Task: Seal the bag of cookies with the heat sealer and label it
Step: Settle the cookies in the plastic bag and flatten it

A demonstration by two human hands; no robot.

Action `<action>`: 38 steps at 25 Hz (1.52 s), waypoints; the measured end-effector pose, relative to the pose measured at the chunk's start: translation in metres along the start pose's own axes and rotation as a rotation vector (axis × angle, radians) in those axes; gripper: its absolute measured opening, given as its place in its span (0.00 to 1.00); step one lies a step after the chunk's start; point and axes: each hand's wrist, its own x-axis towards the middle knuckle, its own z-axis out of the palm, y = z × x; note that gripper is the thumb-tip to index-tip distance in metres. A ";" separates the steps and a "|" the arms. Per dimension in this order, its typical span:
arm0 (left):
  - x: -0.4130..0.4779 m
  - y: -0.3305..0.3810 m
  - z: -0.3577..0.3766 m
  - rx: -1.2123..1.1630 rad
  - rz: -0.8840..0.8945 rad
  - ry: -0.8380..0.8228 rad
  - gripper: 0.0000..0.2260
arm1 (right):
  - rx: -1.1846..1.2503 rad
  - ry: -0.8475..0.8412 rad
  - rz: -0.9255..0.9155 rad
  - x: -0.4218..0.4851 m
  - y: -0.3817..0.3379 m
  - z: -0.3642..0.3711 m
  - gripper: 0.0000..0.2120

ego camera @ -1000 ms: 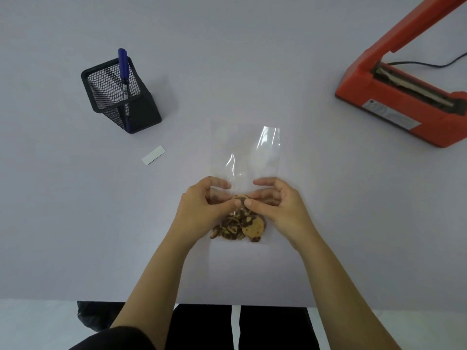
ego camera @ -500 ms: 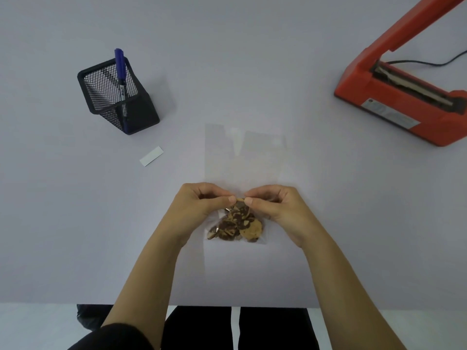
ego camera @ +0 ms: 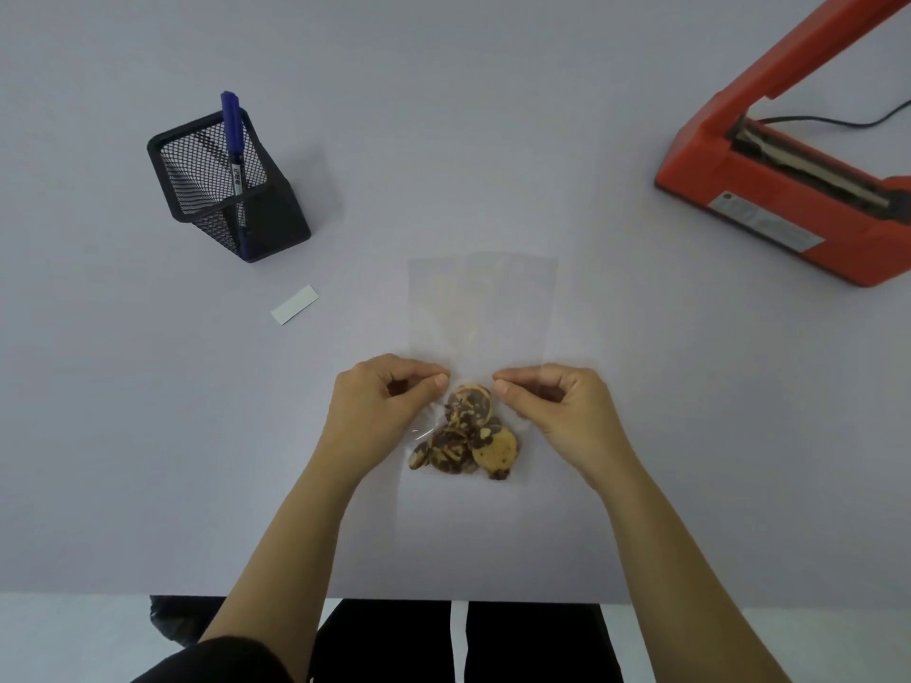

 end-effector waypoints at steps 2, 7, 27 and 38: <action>-0.003 0.004 0.009 0.092 0.055 0.119 0.09 | -0.182 0.104 -0.088 -0.002 0.003 0.003 0.06; -0.006 0.006 0.019 0.231 0.107 0.241 0.22 | -0.520 0.344 -0.293 -0.006 0.003 0.008 0.29; 0.019 0.017 0.017 0.571 0.247 0.017 0.06 | -0.684 0.128 -0.259 0.015 -0.020 0.015 0.05; 0.041 0.012 -0.009 0.665 0.459 -0.213 0.24 | -0.748 -0.005 -0.273 0.029 -0.030 0.002 0.17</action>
